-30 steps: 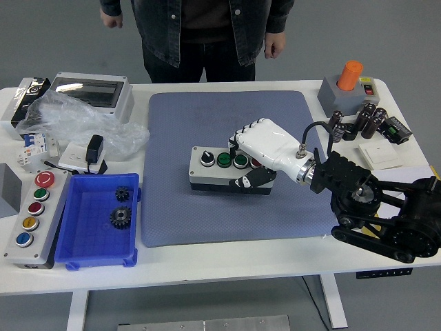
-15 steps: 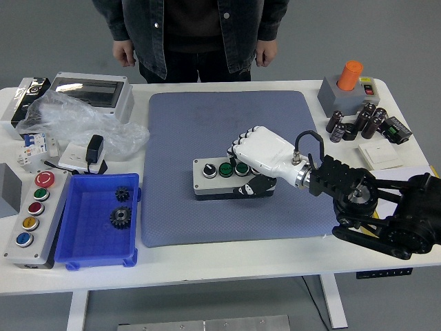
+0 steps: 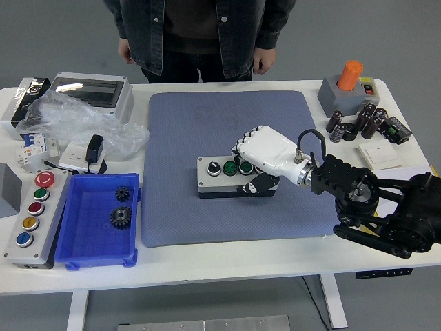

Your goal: Pick up the button,place it on the desk,press the button,press the button

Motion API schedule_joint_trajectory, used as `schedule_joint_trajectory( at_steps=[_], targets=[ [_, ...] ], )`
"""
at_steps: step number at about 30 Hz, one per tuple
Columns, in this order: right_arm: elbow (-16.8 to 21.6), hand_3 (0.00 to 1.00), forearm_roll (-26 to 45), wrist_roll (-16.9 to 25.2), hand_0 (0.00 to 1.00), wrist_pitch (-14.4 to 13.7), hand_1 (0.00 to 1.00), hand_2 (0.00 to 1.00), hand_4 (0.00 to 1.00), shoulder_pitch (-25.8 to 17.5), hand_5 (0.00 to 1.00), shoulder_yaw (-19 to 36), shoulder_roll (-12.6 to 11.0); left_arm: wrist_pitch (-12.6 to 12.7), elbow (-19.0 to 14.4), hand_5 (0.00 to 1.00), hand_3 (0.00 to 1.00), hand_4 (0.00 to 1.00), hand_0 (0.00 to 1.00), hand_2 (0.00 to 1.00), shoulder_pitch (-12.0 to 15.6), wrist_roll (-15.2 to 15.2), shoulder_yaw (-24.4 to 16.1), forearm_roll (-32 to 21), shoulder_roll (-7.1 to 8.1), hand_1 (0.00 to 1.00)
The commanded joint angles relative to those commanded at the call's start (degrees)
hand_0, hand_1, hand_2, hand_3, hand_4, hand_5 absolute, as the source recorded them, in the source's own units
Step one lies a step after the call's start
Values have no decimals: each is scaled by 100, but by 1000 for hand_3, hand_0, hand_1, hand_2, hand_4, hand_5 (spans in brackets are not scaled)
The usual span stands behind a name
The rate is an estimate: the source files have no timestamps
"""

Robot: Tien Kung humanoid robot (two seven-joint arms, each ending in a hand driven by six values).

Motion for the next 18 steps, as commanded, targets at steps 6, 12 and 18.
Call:
schedule_joint_trajectory(
  at_steps=[6, 12, 18],
  targets=[
    [-61, 402, -11, 18, 533, -11, 630, 605, 540, 1, 49, -36, 25, 8, -2, 443, 694, 712, 696, 672, -5, -15, -7, 11, -2, 735],
    [13, 403, 108, 67, 533, 72, 631, 609, 539, 9, 49, 100, -5, 17, -1, 443, 693, 711, 696, 672, 1, -29, 6, 3, 1, 735],
    [71, 408, 233, 140, 548, 187, 637, 641, 547, 11, 56, 207, -28, 17, 0, 444, 693, 711, 696, 672, -4, -30, 38, -4, -8, 735]
  ],
)
